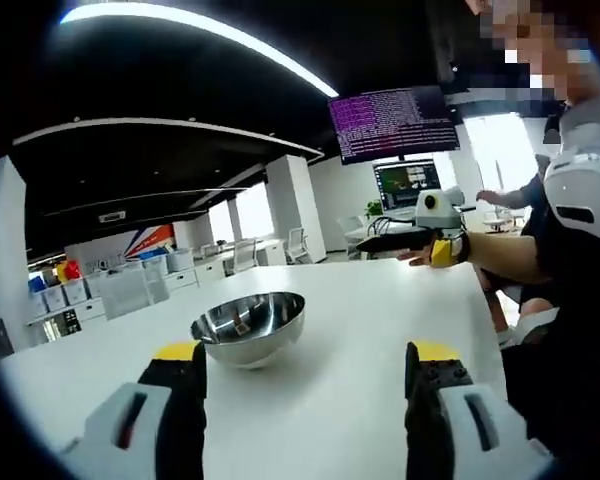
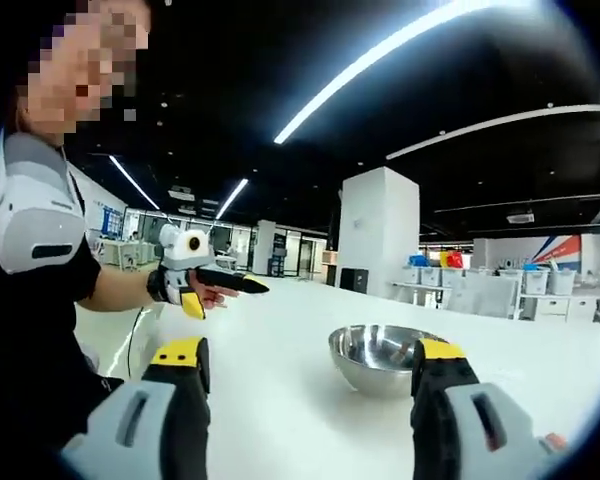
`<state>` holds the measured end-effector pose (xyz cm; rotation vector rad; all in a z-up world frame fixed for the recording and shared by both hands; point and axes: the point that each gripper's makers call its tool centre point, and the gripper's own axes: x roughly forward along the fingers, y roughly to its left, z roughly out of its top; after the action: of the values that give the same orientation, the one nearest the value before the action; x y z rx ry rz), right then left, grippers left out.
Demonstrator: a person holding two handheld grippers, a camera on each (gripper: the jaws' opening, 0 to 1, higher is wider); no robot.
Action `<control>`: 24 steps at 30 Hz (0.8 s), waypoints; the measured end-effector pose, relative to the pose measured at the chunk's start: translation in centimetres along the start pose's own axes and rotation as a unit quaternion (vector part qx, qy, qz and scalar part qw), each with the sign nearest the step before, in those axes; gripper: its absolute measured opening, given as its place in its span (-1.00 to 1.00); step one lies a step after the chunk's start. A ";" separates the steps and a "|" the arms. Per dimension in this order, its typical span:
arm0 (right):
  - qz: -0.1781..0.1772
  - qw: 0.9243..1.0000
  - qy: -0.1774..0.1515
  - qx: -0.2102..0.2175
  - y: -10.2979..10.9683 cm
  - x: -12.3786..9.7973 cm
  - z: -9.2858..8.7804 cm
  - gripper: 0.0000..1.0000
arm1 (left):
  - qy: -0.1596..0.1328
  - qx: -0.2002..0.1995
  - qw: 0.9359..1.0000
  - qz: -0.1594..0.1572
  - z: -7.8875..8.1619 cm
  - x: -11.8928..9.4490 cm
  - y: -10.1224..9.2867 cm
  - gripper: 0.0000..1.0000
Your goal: Pick up the QQ candy scattered on the table and place it into the stainless steel bowl on the table
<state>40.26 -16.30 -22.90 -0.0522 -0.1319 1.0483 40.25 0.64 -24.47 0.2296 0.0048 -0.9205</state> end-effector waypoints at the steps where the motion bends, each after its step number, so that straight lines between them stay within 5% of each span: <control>1: 0.004 1.000 0.003 0.002 0.9 0.1 -0.3 0.60 | 0.010 0.000 1.000 -0.003 -0.4 -0.1 -0.6 0.66; 9: 0.002 0.998 0.061 -0.009 3.9 0.1 -3.4 0.63 | 0.053 0.011 0.999 -0.001 -2.0 -0.7 -4.4 0.69; 24: -0.025 0.995 0.100 0.014 5.1 -1.0 -7.2 0.62 | 0.087 -0.001 0.996 0.019 -5.4 -1.2 -5.9 0.67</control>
<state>36.35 -14.49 -30.66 -0.1275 0.0631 0.9881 35.35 -0.81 -30.77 0.3064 0.1628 -0.8598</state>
